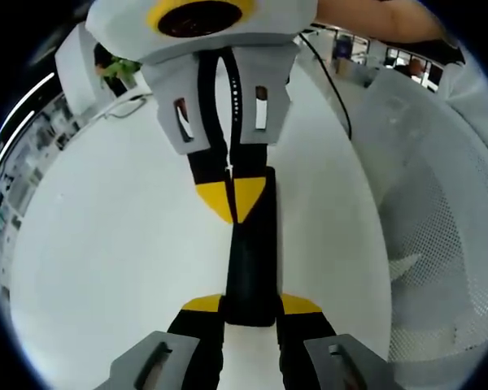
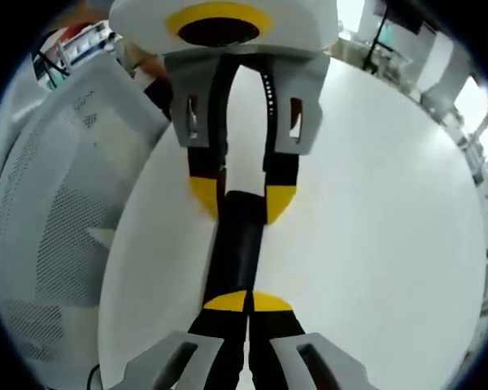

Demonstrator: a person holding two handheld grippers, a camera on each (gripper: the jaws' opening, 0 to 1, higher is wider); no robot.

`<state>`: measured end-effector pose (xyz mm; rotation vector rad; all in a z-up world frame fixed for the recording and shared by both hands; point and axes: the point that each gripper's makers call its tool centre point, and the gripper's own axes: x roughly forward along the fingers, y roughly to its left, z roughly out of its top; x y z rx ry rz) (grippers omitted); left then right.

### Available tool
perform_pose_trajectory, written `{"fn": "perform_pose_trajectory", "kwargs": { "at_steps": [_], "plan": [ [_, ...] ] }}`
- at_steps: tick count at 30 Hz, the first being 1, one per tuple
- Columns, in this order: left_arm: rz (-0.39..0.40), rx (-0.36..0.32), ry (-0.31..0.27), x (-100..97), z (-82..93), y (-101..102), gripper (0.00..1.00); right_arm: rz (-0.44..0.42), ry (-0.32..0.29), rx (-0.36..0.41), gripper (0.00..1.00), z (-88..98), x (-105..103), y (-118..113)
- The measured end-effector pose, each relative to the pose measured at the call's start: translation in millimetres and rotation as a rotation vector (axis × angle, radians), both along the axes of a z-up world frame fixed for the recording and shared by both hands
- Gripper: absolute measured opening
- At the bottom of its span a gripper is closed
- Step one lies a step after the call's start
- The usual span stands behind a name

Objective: Press the specified remote control buttons in sequence, fully releasing each button before pressing the next.

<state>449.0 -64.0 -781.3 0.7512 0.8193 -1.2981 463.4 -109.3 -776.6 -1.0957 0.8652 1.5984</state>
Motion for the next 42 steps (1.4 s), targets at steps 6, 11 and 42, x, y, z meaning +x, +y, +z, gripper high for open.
{"fn": "perform_pose_trajectory", "kwargs": {
  "at_steps": [6, 11, 42],
  "plan": [
    [-0.001, 0.001, -0.003, -0.1, 0.1, 0.1, 0.23, 0.005, -0.008, -0.003, 0.0, 0.0, -0.3, -0.1],
    [-0.006, -0.004, -0.001, -0.3, 0.2, 0.0, 0.23, -0.005, -0.007, 0.007, 0.0, 0.1, 0.0, -0.1],
    [-0.003, -0.003, 0.005, -3.3, 2.6, -1.0, 0.23, -0.059, -0.071, 0.112, 0.0, 34.8, -3.9, -5.6]
  ]
}}
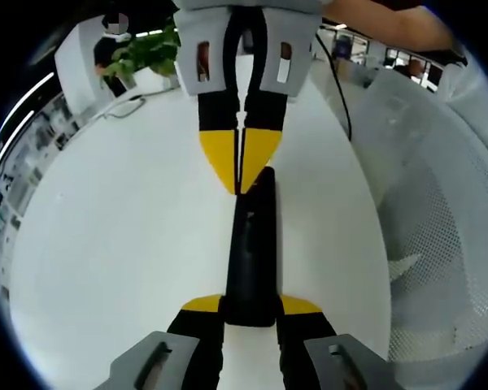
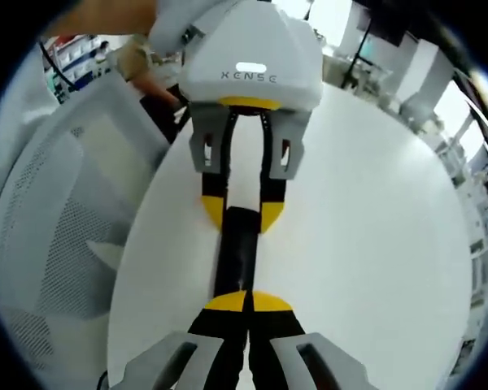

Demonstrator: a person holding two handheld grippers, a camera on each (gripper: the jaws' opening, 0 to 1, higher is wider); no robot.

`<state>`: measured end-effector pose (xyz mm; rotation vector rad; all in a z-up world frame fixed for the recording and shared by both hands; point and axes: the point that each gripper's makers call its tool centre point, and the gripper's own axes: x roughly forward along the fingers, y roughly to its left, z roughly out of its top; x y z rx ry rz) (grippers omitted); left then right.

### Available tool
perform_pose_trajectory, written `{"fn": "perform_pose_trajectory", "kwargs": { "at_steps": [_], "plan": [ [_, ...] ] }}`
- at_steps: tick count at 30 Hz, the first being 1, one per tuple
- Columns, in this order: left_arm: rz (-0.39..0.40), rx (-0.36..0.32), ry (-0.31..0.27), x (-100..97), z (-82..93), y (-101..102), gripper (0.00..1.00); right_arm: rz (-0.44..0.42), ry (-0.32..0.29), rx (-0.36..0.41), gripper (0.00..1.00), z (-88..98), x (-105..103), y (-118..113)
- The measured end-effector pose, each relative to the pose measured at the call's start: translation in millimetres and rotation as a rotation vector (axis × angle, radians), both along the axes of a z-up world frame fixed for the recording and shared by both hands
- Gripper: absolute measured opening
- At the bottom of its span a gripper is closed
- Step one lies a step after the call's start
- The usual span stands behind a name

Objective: Press the specified remote control buttons in sequence, fully releasing each button before pressing the next.

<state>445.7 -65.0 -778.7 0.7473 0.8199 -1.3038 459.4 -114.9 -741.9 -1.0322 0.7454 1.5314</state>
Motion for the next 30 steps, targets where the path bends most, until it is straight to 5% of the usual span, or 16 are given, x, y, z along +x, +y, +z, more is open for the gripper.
{"fn": "perform_pose_trajectory", "kwargs": {
  "at_steps": [13, 30],
  "plan": [
    [0.0, -0.008, -0.001, 0.7, -0.1, -0.2, 0.23, 0.004, -0.021, 0.012, 0.0, 10.2, 1.7, 1.5],
    [-0.003, -0.008, -0.003, 2.5, -1.4, 0.1, 0.23, 0.011, 0.003, -0.003, 0.0, -1.0, -1.7, 2.4]
  ]
}}
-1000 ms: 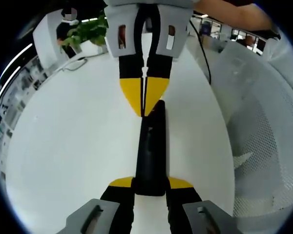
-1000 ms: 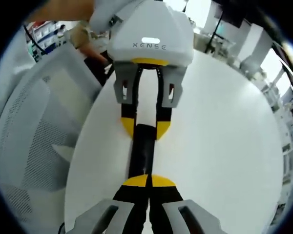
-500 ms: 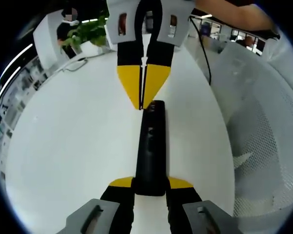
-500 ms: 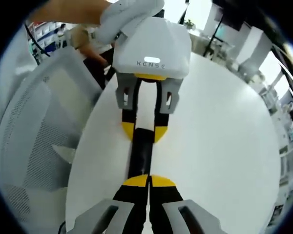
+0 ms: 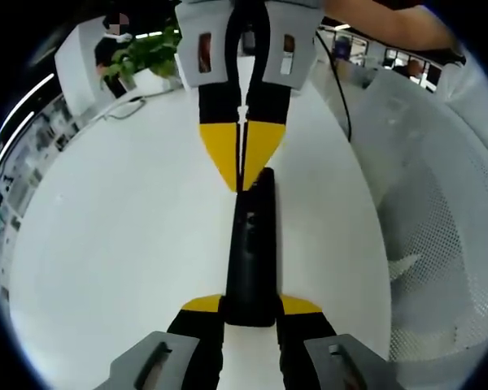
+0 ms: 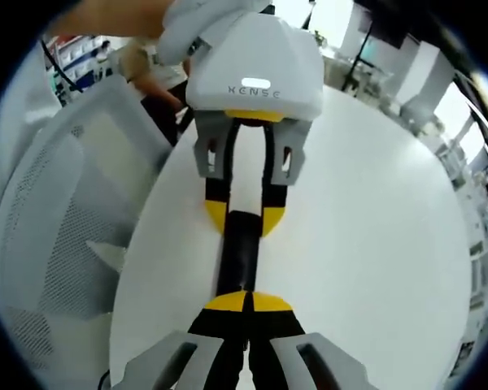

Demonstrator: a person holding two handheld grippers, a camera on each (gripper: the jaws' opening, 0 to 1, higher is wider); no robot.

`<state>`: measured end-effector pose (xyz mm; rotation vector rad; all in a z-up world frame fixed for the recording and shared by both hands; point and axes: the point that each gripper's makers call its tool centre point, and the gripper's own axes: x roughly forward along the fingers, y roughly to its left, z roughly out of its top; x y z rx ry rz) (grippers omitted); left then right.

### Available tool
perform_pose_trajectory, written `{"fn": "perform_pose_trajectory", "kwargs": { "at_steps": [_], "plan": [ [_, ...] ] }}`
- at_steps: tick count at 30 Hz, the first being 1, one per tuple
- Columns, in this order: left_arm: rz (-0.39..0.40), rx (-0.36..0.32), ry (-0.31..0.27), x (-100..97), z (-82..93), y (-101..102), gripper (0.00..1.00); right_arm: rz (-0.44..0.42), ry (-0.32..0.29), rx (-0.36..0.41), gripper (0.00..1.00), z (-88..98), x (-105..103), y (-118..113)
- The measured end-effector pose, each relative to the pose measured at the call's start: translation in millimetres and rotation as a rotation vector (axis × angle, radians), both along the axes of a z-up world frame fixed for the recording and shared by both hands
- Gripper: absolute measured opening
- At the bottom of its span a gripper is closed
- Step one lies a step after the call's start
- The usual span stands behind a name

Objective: Press the specified remote control buttons in sequence, fully releasing each button before pressing the next.

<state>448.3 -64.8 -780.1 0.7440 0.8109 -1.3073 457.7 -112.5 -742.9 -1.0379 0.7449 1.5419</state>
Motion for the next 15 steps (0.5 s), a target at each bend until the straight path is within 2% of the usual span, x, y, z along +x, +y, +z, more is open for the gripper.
{"fn": "perform_pose_trajectory", "kwargs": {
  "at_steps": [15],
  "plan": [
    [-0.001, -0.002, -0.003, -1.2, 0.5, -0.1, 0.23, 0.017, 0.026, -0.019, 0.0, -15.6, -4.4, 1.2]
  ]
}}
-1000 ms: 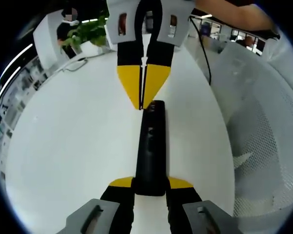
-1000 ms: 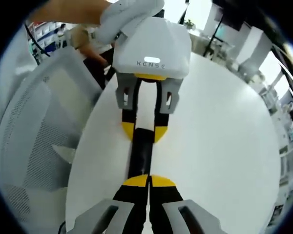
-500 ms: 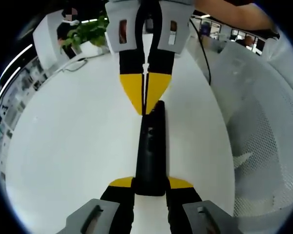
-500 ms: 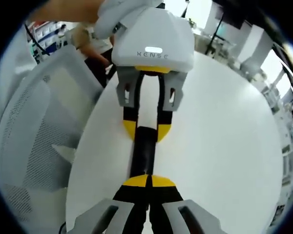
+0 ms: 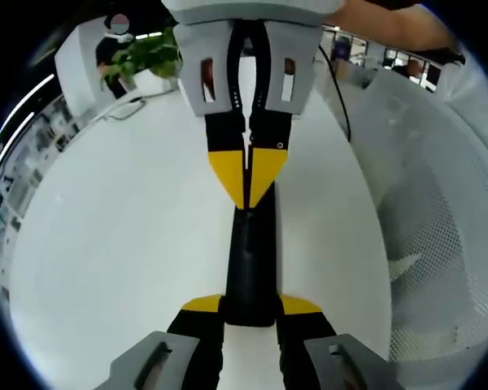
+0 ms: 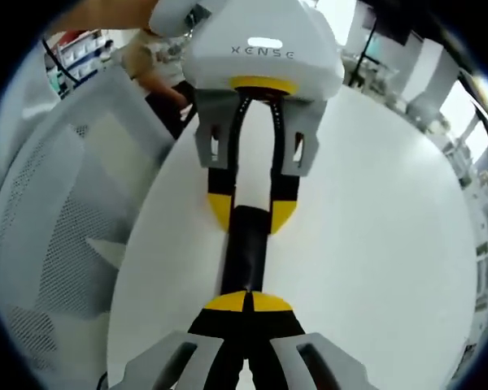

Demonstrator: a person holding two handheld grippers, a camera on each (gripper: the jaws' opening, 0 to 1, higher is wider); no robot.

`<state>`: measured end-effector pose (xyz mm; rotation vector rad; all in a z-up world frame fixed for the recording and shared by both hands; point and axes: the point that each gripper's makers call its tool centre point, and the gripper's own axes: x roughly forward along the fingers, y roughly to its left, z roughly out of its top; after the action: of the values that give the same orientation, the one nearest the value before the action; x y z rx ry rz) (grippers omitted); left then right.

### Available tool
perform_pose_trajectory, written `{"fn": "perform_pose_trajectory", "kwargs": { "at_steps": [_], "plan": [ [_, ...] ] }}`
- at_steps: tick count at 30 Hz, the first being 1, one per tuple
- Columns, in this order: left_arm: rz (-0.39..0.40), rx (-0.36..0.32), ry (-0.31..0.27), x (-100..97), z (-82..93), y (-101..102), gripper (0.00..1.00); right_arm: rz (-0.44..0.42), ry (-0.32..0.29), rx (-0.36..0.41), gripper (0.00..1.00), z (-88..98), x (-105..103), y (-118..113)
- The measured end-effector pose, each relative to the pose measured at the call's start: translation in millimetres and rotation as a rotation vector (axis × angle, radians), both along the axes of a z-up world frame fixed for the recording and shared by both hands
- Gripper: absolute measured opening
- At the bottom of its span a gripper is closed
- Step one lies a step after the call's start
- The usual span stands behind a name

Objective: Press the specified remote control buttons in sequence, fully releasing each button before pressing the next.

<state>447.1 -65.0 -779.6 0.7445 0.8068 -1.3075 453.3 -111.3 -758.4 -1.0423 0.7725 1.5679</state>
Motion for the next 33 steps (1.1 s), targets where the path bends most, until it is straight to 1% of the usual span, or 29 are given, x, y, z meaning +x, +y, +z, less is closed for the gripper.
{"fn": "perform_pose_trajectory", "kwargs": {
  "at_steps": [17, 33],
  "plan": [
    [0.0, -0.006, 0.0, -0.6, 0.8, 0.0, 0.23, 0.012, 0.013, -0.012, 0.0, -8.4, -1.4, 1.1],
    [0.004, -0.01, -0.001, 4.4, -2.5, 1.3, 0.23, 0.018, 0.019, -0.02, 0.0, -13.4, -2.6, 2.4]
  ]
}}
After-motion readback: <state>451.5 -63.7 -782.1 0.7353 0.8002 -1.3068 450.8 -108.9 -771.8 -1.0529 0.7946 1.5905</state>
